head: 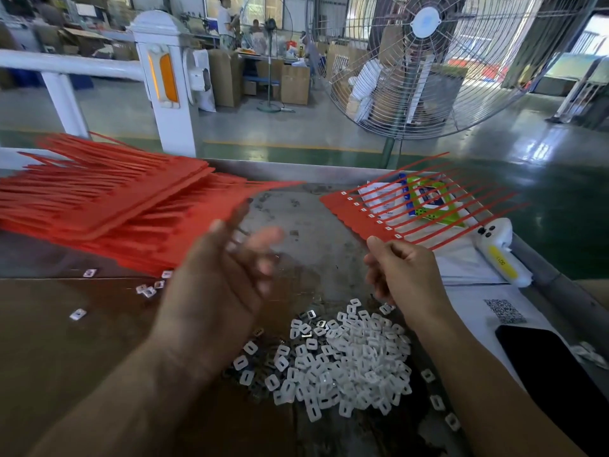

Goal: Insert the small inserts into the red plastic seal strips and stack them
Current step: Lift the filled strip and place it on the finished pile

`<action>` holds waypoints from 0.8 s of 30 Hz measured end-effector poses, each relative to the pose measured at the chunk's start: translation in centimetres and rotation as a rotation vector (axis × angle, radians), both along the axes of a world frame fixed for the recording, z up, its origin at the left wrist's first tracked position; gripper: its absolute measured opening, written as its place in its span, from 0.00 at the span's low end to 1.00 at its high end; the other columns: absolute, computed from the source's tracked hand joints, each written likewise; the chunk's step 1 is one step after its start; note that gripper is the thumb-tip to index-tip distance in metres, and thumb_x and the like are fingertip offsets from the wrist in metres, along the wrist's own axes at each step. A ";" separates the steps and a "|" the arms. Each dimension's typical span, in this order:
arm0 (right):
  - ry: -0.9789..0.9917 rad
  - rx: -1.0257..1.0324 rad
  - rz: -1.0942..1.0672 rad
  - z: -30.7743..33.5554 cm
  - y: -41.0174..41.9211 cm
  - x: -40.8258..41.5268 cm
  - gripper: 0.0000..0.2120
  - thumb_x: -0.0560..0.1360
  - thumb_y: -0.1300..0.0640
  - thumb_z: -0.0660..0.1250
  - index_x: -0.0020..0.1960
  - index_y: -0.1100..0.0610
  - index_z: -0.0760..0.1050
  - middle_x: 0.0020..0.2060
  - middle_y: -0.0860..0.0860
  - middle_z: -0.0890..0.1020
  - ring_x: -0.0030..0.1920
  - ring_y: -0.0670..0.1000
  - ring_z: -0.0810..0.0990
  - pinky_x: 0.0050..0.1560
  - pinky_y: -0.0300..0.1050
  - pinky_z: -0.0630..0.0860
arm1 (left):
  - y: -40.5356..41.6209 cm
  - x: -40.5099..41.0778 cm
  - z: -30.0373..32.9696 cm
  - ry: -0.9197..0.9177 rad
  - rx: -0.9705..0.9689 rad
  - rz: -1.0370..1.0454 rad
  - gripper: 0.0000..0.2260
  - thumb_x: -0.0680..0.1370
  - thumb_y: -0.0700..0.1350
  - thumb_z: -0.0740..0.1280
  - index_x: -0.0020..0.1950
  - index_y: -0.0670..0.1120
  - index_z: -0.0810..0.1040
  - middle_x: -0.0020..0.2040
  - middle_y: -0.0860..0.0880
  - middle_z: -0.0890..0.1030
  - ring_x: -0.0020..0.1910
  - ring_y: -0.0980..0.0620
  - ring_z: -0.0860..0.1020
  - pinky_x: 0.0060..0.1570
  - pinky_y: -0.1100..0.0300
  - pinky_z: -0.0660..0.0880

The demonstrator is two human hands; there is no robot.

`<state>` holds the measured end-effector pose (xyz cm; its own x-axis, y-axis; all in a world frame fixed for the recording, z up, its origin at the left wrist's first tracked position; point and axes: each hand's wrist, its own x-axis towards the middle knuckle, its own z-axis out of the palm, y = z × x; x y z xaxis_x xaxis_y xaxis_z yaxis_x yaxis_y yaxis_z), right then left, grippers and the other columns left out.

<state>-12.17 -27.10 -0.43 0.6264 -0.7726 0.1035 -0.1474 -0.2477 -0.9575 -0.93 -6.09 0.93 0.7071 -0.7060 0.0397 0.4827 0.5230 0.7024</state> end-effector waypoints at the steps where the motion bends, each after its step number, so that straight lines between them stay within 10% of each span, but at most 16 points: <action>1: -0.004 0.015 0.025 0.1 0.0 0.0 0.18 0.82 0.46 0.66 0.39 0.55 0.82 0.30 0.54 0.83 0.25 0.50 0.77 0.23 0.38 0.70 | -0.5 -0.8 0.4 0.021 0.038 -0.019 0.16 0.83 0.56 0.59 0.66 0.53 0.79 0.43 0.47 0.85 0.30 0.53 0.75 0.28 0.61 0.71; 9: -0.145 0.251 0.556 0.9 3.4 1.3 0.26 0.76 0.31 0.69 0.65 0.48 0.79 0.51 0.58 0.86 0.43 0.57 0.86 0.42 0.52 0.82 | -1.0 -3.5 -0.1 0.030 0.073 -0.231 0.22 0.83 0.57 0.54 0.65 0.52 0.82 0.40 0.44 0.82 0.26 0.53 0.70 0.25 0.63 0.65; 14: -0.274 0.301 0.672 1.2 5.1 1.5 0.34 0.73 0.27 0.66 0.76 0.33 0.64 0.64 0.56 0.82 0.55 0.80 0.77 0.46 0.61 0.80 | -1.3 -3.7 -0.9 -0.089 0.175 -0.281 0.24 0.80 0.58 0.55 0.55 0.46 0.86 0.35 0.44 0.79 0.24 0.54 0.68 0.25 0.61 0.57; 18: -0.202 0.543 0.708 1.5 6.2 1.8 0.52 0.65 0.20 0.62 0.80 0.48 0.64 0.71 0.56 0.76 0.36 0.44 0.83 0.36 0.40 0.79 | -1.1 -3.1 -1.0 -0.128 0.297 -0.271 0.21 0.79 0.57 0.59 0.46 0.45 0.86 0.33 0.45 0.77 0.23 0.54 0.65 0.23 0.63 0.58; 24: -0.243 0.578 0.549 2.7 6.1 2.4 0.42 0.69 0.27 0.59 0.75 0.51 0.70 0.66 0.50 0.82 0.44 0.53 0.83 0.41 0.44 0.82 | -1.0 -2.7 -1.1 -0.132 0.307 -0.177 0.20 0.73 0.55 0.67 0.55 0.41 0.82 0.36 0.45 0.79 0.26 0.53 0.68 0.25 0.63 0.61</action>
<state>-9.74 -21.01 2.32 0.9410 -0.3366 -0.0344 0.0786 0.3162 -0.9454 -3.67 -7.13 -0.16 0.5764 -0.8098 -0.1096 0.4413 0.1955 0.8758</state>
